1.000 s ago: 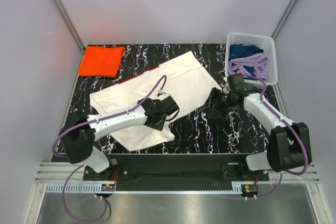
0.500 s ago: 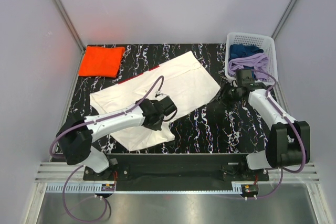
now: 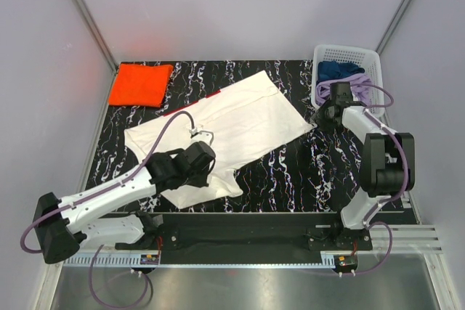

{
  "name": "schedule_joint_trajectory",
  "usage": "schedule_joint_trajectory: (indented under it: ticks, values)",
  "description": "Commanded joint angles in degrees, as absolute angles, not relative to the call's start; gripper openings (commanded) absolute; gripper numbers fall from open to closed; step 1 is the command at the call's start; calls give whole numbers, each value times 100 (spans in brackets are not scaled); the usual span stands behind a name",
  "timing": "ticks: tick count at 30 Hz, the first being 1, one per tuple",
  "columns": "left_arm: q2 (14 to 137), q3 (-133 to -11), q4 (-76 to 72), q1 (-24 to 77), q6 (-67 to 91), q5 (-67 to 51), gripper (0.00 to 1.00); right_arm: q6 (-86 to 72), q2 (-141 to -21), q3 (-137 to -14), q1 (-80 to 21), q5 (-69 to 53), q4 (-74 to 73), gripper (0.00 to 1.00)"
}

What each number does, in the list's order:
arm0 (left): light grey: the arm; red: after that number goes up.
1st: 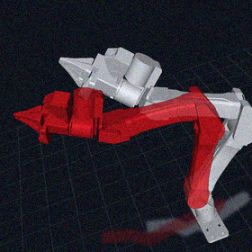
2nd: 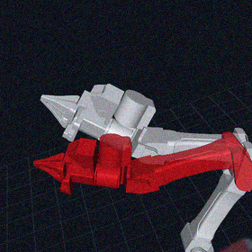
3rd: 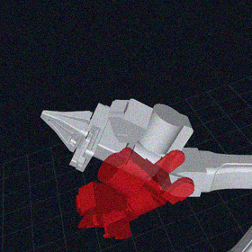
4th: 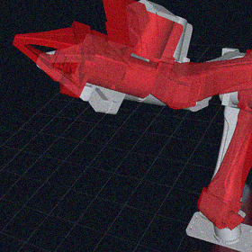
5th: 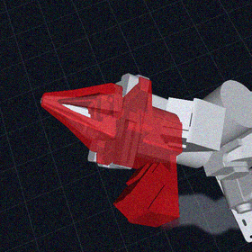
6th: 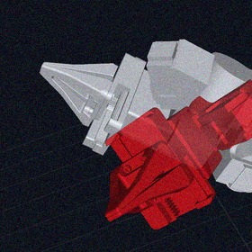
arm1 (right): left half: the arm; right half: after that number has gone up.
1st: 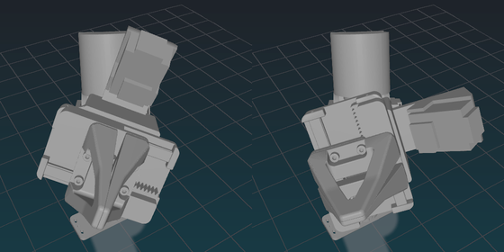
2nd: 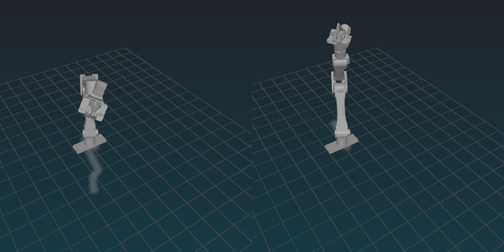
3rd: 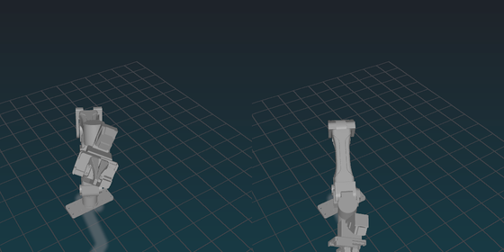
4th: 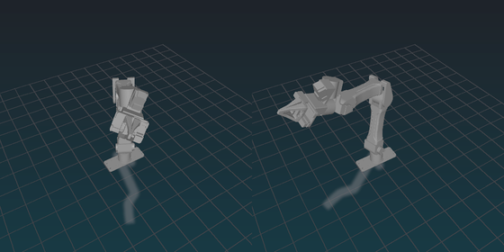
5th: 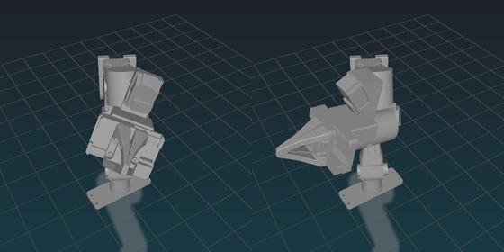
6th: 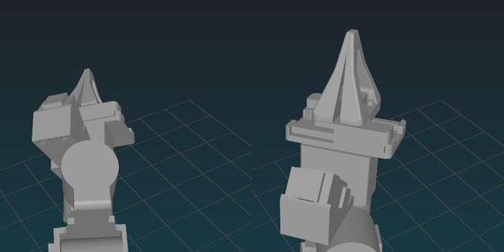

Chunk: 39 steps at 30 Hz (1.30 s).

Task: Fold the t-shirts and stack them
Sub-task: Fold the tshirt

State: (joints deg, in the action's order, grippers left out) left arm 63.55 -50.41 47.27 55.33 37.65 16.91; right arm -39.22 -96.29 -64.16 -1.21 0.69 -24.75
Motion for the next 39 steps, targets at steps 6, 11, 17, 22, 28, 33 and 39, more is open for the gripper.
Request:
schedule_joint_trajectory:
  ticks: [6,11,17,22,28,33,39]
  values:
    - [5775,-4904,4438,5511,3885,1397,0,-3603,-10353,-6882,-70,439,-1916,45]
    - [5476,-4913,4623,5511,3972,1450,0,-3577,-10476,-6759,-79,413,-1723,42]
    - [5204,-4852,4834,5511,4139,1398,0,-3656,-10564,-6601,-88,387,-1696,43]
    - [4896,-4764,5115,5511,4342,1345,0,-3578,-10406,-6425,-237,589,-1468,47]
    - [4317,-4588,5554,5520,4544,1415,0,-3182,-10766,-7171,-202,1027,-2004,56]
    - [4210,-4579,5695,5520,4570,1398,0,-3076,-11021,-7829,-35,1186,-2443,60]
    - [4131,-4605,5722,5520,4588,1415,0,-3129,-11162,-8270,394,1529,-3005,63]
